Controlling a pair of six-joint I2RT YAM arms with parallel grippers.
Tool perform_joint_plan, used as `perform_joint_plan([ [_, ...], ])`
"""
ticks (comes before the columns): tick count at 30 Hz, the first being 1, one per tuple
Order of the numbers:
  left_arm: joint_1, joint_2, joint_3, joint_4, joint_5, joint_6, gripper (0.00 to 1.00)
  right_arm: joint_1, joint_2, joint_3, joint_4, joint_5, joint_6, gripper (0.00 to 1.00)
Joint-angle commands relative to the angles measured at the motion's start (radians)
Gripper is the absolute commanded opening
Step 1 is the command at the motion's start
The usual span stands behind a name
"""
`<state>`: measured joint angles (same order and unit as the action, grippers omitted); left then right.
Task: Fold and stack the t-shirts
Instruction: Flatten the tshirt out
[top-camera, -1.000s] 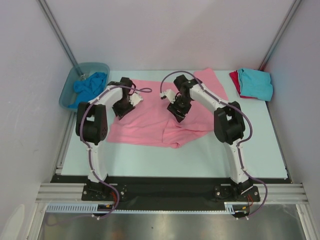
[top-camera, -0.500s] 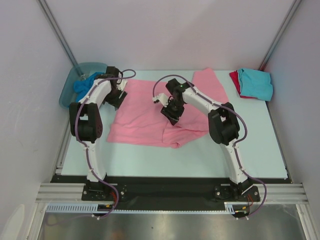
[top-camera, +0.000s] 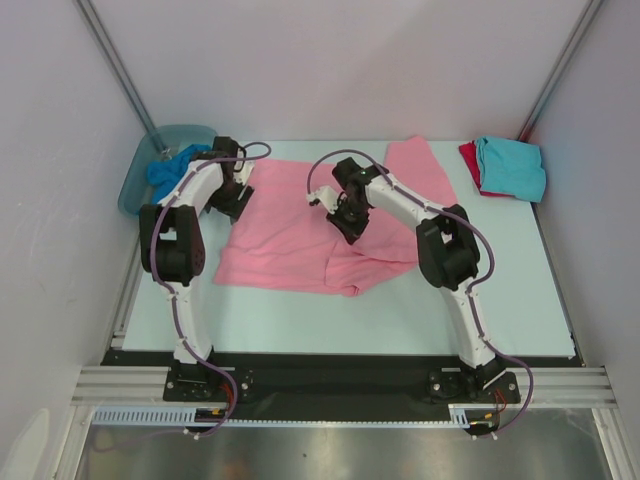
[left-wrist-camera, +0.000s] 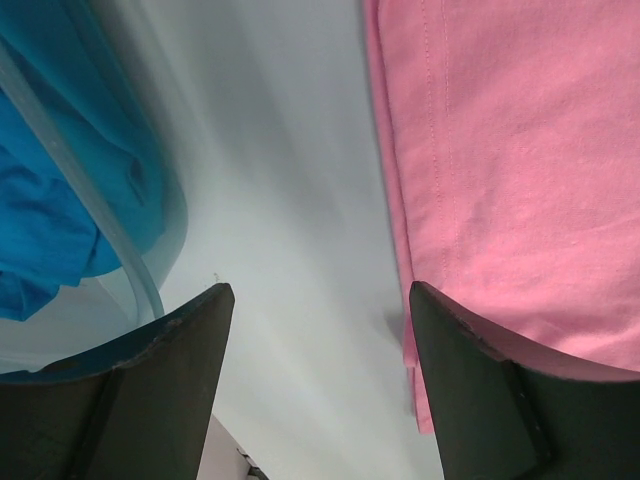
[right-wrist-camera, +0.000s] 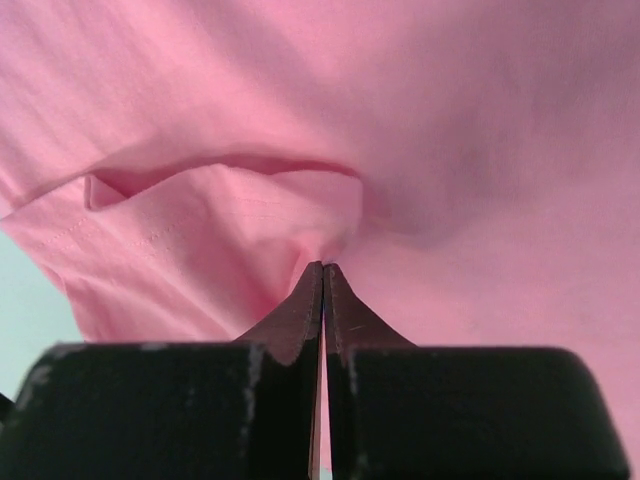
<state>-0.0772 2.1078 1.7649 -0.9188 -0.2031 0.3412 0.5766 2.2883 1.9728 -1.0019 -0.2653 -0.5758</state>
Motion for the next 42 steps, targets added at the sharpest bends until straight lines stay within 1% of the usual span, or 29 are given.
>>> perform_joint_plan([
  [1, 0.005, -0.037, -0.015, 0.028, -0.004, -0.007, 0.77, 0.003, -0.096, -0.026, -0.013, 0.032, -0.004, 0.00],
  [3, 0.005, -0.037, -0.016, 0.029, -0.010, 0.001, 0.77, 0.006, -0.156, -0.057, -0.038, 0.032, -0.018, 0.00],
  [5, 0.005, -0.040, -0.021, 0.031, -0.013, 0.007, 0.77, 0.006, -0.226, -0.080, -0.102, 0.018, -0.033, 0.00],
  [8, 0.005, -0.037, -0.018, 0.032, -0.019, 0.022, 0.77, 0.006, -0.314, -0.191, -0.182, -0.005, -0.053, 0.00],
  [9, 0.005, -0.037, -0.018, 0.038, -0.024, 0.025, 0.77, 0.006, -0.376, -0.227, -0.199, -0.006, -0.073, 0.00],
  [10, 0.005, -0.035, -0.015, 0.038, -0.028, 0.028, 0.77, 0.006, -0.403, -0.303, -0.228, -0.006, -0.081, 0.00],
  [12, 0.005, -0.028, -0.012, 0.041, -0.030, 0.030, 0.77, 0.006, -0.479, -0.377, -0.250, 0.003, -0.111, 0.00],
  [15, 0.005, -0.014, 0.002, 0.040, -0.027, 0.028, 0.77, -0.007, -0.545, -0.538, -0.280, 0.020, -0.154, 0.00],
  [17, 0.005, -0.009, 0.018, 0.040, -0.024, 0.028, 0.77, -0.026, -0.561, -0.619, -0.319, -0.003, -0.174, 0.00],
  [22, 0.005, 0.015, 0.067, 0.035, -0.033, 0.044, 0.77, -0.067, -0.570, -0.733, -0.406, -0.003, -0.263, 0.00],
  [26, 0.005, 0.030, 0.100, 0.025, -0.035, 0.056, 0.77, -0.093, -0.572, -0.801, -0.463, 0.063, -0.338, 0.00],
  [30, 0.005, 0.041, 0.111, 0.024, -0.036, 0.061, 0.77, -0.123, -0.579, -0.827, -0.509, 0.115, -0.406, 0.00],
  [35, 0.005, 0.060, 0.133, 0.023, -0.035, 0.062, 0.77, -0.141, -0.609, -0.890, -0.515, 0.213, -0.452, 0.00],
  [39, 0.005, 0.075, 0.162, 0.020, -0.032, 0.065, 0.77, -0.175, -0.580, -0.922, -0.512, 0.239, -0.472, 0.00],
  [42, 0.005, 0.087, 0.172, 0.018, -0.032, 0.071, 0.77, -0.167, -0.584, -0.954, -0.471, 0.248, -0.467, 0.00],
])
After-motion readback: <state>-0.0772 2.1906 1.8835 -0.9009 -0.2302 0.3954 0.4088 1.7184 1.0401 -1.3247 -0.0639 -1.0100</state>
